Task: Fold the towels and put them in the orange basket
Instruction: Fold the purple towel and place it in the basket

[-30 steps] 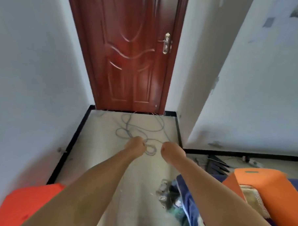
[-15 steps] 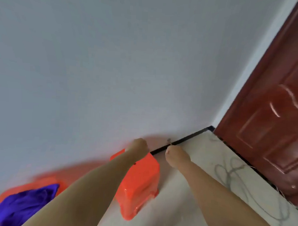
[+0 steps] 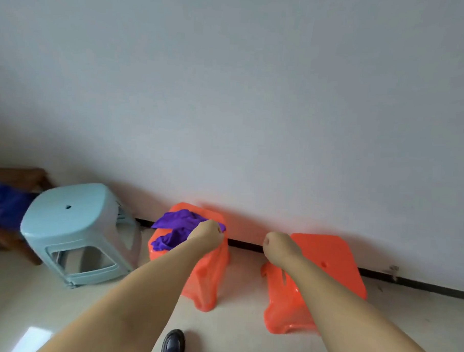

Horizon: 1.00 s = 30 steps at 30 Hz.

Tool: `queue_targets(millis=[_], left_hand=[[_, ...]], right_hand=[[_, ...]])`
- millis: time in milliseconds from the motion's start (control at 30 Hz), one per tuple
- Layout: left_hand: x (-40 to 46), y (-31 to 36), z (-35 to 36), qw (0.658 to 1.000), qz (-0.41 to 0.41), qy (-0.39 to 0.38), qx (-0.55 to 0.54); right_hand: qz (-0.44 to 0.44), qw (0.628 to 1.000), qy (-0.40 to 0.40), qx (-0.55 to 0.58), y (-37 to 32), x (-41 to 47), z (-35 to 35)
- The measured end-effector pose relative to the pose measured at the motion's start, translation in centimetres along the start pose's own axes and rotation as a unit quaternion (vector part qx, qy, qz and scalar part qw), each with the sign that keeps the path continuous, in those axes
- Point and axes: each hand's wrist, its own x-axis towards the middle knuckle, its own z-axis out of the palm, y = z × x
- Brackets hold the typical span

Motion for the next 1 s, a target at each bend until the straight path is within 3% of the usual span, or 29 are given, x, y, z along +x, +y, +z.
queue_targets(millis=[233, 533, 667, 767, 900, 1000], left_hand=[[5.9, -5.9, -4.3, 0.999, -0.03, -0.014, 0.018], [17.1, -14.6, -8.7, 0.994, -0.061, -0.068, 0.057], [20.2, -17.8, -6.3, 0.988, -0.098, -0.113, 0.044], [21.4, -19.5, -2.3, 0.987, -0.121, -0.101, 0.042], [22.7, -20.6, 2.5, 0.989, -0.113, -0.062, 0.069], [23.8, -21.7, 5.6, 0.981, -0.094, -0.098, 0.139]], right_hand=[[-0.003, 1.0, -0.027, 0.011, -6.8, 6.6, 1.7], [0.074, 0.993, -0.068, 0.056, -12.0, 14.8, 5.1], [0.066, 0.989, -0.124, 0.037, -13.0, 17.5, 9.0], [0.056, 0.982, -0.178, 0.022, -12.7, 20.0, 12.4], [0.051, 0.978, -0.204, 0.009, -11.9, 23.9, 16.7], [0.01, 0.976, -0.217, 0.012, -11.9, 26.5, 19.9]])
